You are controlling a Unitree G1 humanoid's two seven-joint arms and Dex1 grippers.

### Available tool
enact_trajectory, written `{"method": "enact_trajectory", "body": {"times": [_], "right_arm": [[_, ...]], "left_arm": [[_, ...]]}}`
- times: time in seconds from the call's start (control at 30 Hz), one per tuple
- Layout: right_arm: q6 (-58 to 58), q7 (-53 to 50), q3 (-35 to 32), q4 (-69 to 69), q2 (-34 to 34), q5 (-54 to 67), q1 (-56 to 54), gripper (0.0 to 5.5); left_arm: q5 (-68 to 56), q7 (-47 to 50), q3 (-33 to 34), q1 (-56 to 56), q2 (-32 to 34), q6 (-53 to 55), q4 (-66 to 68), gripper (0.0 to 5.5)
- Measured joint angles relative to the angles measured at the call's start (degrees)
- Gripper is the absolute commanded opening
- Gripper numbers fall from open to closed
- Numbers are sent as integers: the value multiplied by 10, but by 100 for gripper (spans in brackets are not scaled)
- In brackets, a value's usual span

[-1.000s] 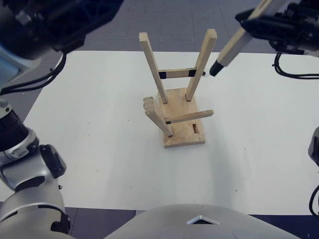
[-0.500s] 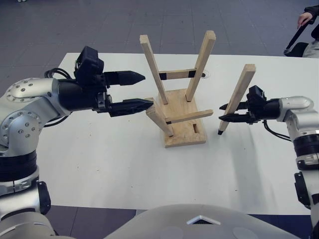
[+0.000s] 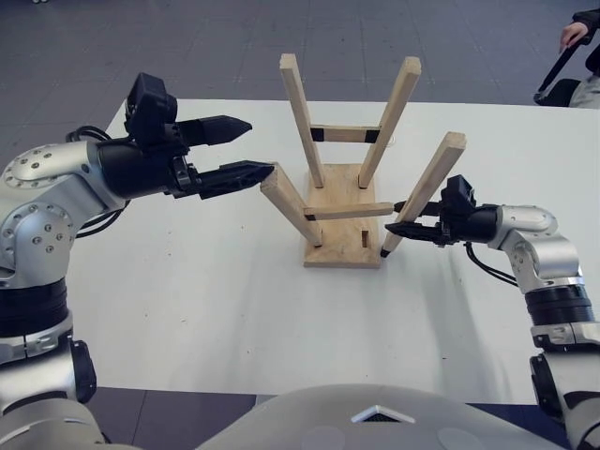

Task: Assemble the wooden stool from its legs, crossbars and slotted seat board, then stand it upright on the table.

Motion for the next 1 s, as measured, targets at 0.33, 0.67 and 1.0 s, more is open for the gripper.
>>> {"method": "enact_trajectory", "body": {"times": [0.33, 0.67, 1.0], "right_arm": [[0, -25, -10, -6, 7, 6, 9, 204], [27, -25, -9, -40, 8, 8, 10, 204], [56, -34, -4, -87, 16, 28, 15, 204]], "left_arm": [[-113, -31, 83, -127, 1, 49, 64, 435], [209, 292, 32, -313, -73, -172, 362, 435], [277, 405, 12, -152, -209, -132, 270, 435]]}}
